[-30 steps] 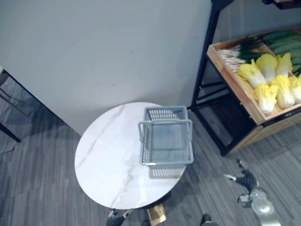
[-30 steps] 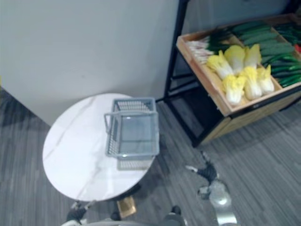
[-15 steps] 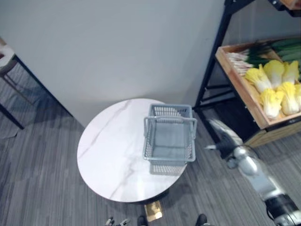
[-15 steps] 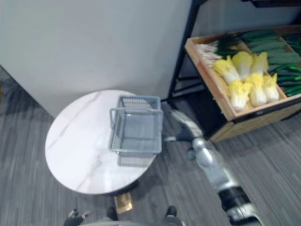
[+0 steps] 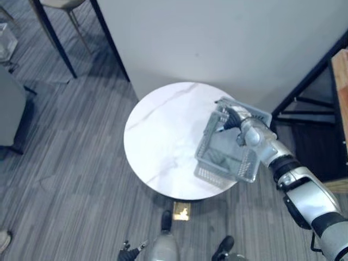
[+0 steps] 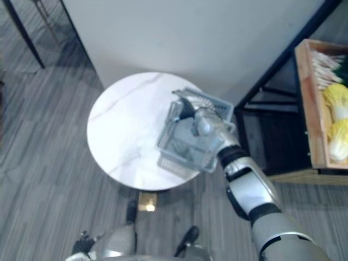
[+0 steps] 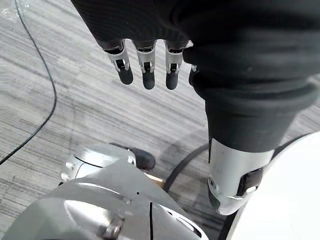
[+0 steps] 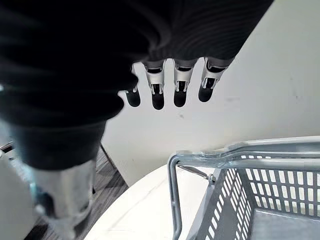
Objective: Pick vegetable in the basket
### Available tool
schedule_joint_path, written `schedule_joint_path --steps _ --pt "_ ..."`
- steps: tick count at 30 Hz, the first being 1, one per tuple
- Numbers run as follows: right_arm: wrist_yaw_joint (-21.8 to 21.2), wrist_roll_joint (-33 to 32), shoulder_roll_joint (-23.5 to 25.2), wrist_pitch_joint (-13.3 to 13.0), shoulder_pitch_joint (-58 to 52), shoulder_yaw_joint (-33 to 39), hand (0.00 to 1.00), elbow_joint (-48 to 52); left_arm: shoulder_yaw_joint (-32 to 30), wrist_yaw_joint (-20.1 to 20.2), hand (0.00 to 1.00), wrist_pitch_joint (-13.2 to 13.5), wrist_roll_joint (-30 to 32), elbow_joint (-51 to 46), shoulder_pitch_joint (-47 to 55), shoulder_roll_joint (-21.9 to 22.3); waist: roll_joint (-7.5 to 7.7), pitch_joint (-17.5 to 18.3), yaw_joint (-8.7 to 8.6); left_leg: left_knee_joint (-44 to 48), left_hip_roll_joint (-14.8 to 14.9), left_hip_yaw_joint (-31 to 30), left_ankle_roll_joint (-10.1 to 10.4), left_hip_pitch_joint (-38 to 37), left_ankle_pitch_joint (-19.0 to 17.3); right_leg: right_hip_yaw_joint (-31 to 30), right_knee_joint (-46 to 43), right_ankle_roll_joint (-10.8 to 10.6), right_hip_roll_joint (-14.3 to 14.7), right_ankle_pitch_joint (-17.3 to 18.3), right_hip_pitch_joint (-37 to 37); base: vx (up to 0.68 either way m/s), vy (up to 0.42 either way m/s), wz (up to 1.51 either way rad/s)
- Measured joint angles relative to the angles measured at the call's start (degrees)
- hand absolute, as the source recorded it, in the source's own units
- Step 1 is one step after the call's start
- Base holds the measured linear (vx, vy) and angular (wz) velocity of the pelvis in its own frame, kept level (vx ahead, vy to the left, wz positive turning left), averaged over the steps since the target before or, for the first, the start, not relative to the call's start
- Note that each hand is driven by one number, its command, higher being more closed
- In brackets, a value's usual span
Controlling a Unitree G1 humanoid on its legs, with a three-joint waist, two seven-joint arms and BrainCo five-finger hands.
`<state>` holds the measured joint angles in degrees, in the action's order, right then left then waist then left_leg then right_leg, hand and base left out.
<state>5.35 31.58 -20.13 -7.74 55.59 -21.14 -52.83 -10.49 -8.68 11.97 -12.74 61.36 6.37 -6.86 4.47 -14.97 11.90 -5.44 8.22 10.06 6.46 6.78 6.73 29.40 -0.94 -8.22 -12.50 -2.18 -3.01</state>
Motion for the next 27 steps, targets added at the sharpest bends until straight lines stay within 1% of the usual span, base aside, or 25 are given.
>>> schedule_joint_path --steps 3,6,10,12,14,17,20,22,23,26,27 --pt "1.86 -0.01 -0.14 1.39 1.18 3.83 0.0 -2.07 0.08 -0.04 0.0 0.0 0.0 0.02 -0.61 0.03 -0.02 -1.03 0.57 -0.02 -0.08 -0.34 -0.21 1.06 0.54 0.05 -0.81 0.04 -0.29 0.02 -1.28 -0.02 0.009 0.04" --pt "2.28 -0.01 -0.26 2.13 1.84 6.54 0.0 -2.71 0.69 -0.23 0.0 0.01 -0.06 0.05 -1.25 -0.07 0.09 -1.8 0.64 -0.03 -0.07 -0.35 -0.26 1.49 0.81 -0.07 -1.17 0.08 -0.37 0.04 -1.85 0.0 0.001 0.01" --pt "4.27 -0.09 -1.0 2.49 5.36 9.51 0.0 -6.89 2.58 -0.53 0.0 0.64 -0.59 -0.71 -2.93 -0.08 -0.04 -2.91 0.54 -0.03 0.09 -1.13 -0.2 3.03 1.39 -0.08 -1.46 0.11 -0.23 0.02 -3.34 -0.01 0.0 0.02" --pt "4.83 -0.16 -1.85 2.52 6.63 10.58 0.0 -7.44 3.49 -0.83 0.0 1.28 -0.65 -1.09 -3.27 -0.22 -0.21 -3.97 0.51 -0.02 0.19 -0.99 -0.21 3.21 1.53 -0.33 -1.81 0.11 -0.23 0.01 -3.81 0.0 -0.004 -0.05" --pt "5.61 -0.45 -2.06 2.54 7.47 11.77 0.0 -8.65 3.64 -1.28 0.0 1.29 -0.71 -0.99 -3.63 -0.22 -0.28 -4.41 0.41 -0.02 0.24 -0.61 -0.2 3.23 1.54 -0.73 -1.86 0.11 -0.2 0.01 -4.17 0.01 -0.002 -0.11" --pt "5.82 -0.59 -2.56 2.56 7.98 11.81 0.0 -8.78 4.64 -1.78 0.0 1.33 -2.35 -1.0 -3.83 -0.32 -0.54 -4.58 0.48 -0.02 0.36 0.54 -0.2 3.8 1.54 -1.87 -2.01 0.27 -0.13 -0.11 -5.63 0.02 -0.001 -0.16" --pt "5.88 -0.57 -2.61 2.61 8.0 11.68 0.0 -8.78 5.27 -2.21 0.0 1.32 -2.62 -0.94 -3.85 -0.34 -1.06 -5.24 -0.37 -0.01 0.64 0.99 -0.19 3.98 1.54 -2.34 -1.94 0.38 0.18 -0.19 -6.1 0.02 -0.008 -0.11" --pt "5.87 -0.54 -2.61 2.6 8.03 11.53 0.0 -8.75 5.62 -2.26 0.0 1.34 -2.72 -0.97 -3.97 -0.37 -1.29 -5.39 -0.3 -0.01 0.83 2.11 -0.19 3.98 1.54 -3.54 -1.88 0.67 0.39 -0.41 -6.94 0.02 -0.01 -0.24" --pt "5.87 -0.54 -2.61 2.66 8.03 11.27 0.0 -8.76 5.66 -2.29 0.0 1.34 -2.75 -0.94 -3.99 -0.38 -1.67 -5.66 -0.56 -0.01 0.92 2.18 -0.19 3.96 1.54 -3.62 -1.87 0.67 0.46 -0.41 -6.99 0.01 -0.011 -0.14" --pt "5.75 -0.46 -2.59 2.68 8.03 9.3 0.0 -8.74 5.68 -2.32 0.0 1.42 -2.78 -0.95 -4.05 -0.32 -1.85 -5.78 -0.52 -0.01 1.19 3.34 -0.18 3.98 1.54 -4.75 -1.85 0.94 0.75 -0.61 -7.75 0.01 -0.009 -0.17" --pt "5.65 -0.36 -2.58 2.71 8.02 9.21 0.0 -8.75 5.69 -2.33 0.0 1.44 -2.78 -0.94 -4.06 -0.28 -2.23 -6.02 -0.75 -0.01 1.27 3.35 -0.18 3.97 1.54 -4.76 -1.84 0.95 0.81 -0.61 -7.74 0.01 -0.012 -0.09"
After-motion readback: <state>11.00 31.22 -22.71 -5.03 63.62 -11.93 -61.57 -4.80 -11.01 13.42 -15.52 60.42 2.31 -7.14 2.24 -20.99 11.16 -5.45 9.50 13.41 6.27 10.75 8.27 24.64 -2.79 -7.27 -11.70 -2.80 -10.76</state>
